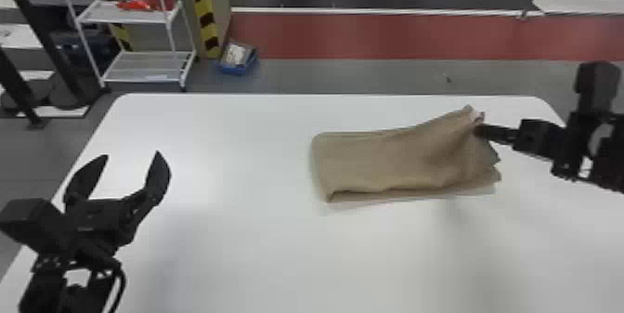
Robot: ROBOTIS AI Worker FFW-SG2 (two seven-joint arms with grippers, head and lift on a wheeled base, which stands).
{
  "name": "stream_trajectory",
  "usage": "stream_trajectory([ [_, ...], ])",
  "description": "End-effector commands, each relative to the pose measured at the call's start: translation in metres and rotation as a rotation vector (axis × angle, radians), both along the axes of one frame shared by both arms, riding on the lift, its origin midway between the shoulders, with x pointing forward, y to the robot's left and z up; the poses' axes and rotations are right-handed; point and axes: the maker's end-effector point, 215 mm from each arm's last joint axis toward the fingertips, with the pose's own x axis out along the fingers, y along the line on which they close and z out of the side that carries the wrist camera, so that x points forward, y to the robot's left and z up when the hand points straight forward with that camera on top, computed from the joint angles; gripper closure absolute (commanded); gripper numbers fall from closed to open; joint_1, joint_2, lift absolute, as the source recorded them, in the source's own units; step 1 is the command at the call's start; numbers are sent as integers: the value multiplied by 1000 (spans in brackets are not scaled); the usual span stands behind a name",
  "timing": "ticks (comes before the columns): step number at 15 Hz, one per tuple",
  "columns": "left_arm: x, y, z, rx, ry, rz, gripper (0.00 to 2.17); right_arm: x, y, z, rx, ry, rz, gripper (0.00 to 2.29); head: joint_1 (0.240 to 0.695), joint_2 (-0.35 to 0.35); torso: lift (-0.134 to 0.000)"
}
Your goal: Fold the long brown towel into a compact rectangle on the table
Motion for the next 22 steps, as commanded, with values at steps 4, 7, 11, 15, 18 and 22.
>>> stream_trajectory([
  [4, -1, 0, -7, -3, 12, -2, 80, 6, -29, -14, -24, 32, -52, 208, 695, -41, -123],
  [7, -1, -1, -12, -6, 21, -4, 83, 0, -42, -19, -23, 46, -79, 29, 695, -56, -123],
  [11, -1, 1, -12, -5, 21, -1, 83, -10, -74, -21, -85, 91, -116, 63, 695, -73, -123],
  [15, -1, -1, -12, -6, 21, -4, 83, -11, -91, -47, -165, 160, -129, 93, 695, -107, -123],
  [18, -1, -1, -14, -7, 24, -4, 83, 9, -89, -53, -194, 107, -122, 188, 695, -118, -123],
  [22, 2, -2, -14, -10, 25, -7, 83, 6, -81, -73, -179, 131, -110, 265, 695, -114, -123],
])
